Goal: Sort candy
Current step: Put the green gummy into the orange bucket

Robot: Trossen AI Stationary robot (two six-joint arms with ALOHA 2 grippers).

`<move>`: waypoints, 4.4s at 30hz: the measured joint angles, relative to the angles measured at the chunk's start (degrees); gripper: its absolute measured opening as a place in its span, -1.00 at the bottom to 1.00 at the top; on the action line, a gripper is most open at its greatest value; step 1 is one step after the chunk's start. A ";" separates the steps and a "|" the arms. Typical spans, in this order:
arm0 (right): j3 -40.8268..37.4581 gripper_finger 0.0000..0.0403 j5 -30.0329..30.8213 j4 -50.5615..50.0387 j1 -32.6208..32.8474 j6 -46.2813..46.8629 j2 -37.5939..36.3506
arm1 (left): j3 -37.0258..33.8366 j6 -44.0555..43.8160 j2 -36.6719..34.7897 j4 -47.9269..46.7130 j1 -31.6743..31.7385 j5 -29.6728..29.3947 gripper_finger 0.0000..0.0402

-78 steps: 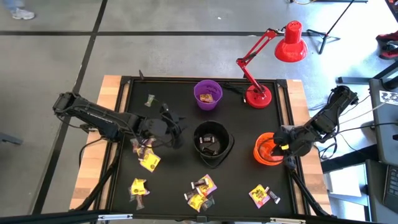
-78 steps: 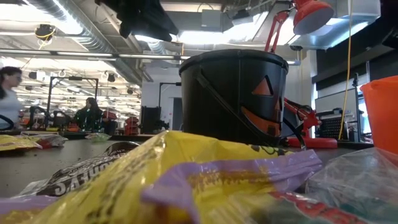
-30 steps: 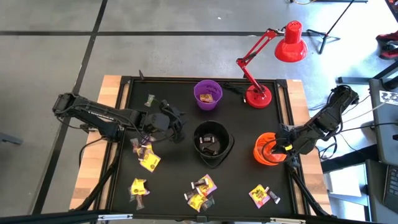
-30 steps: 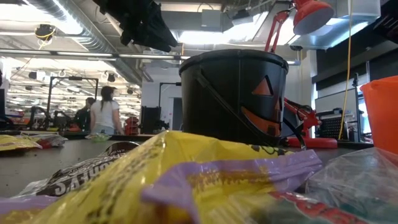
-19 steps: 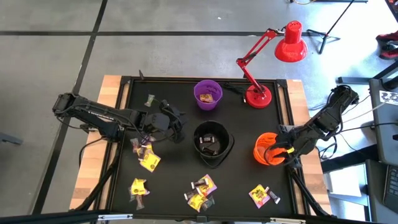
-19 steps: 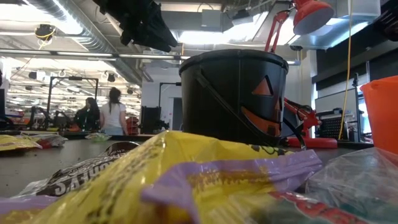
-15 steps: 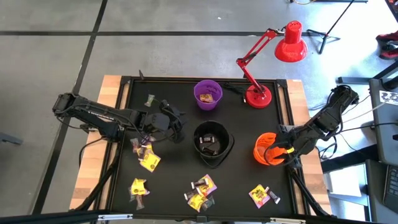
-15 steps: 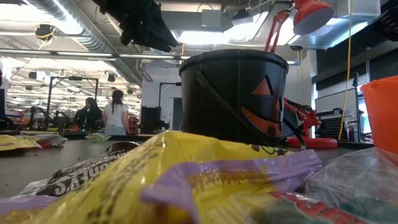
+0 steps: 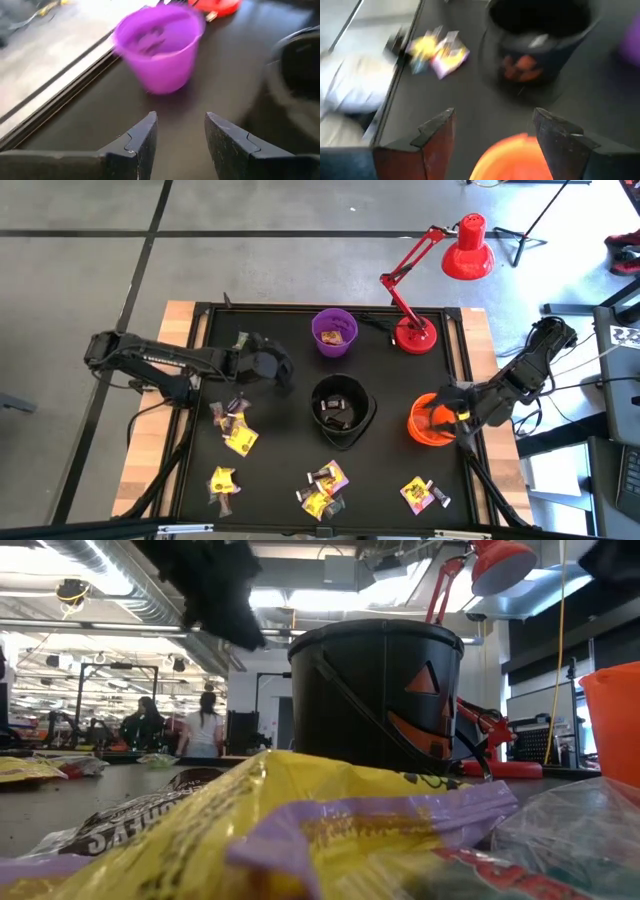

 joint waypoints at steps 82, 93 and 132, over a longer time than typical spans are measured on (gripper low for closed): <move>0.01 0.30 -6.06 4.36 -0.02 0.06 0.01 | -17.96 0.32 -12.17 9.60 36.62 38.55 -1.00; 0.02 0.30 7.57 10.61 -0.02 -0.88 1.39 | -17.66 1.09 -19.54 39.54 7.70 38.19 -1.00; 0.02 0.30 -1.49 75.26 -26.69 -16.78 32.71 | -6.97 10.22 6.02 60.58 -12.05 26.62 -1.00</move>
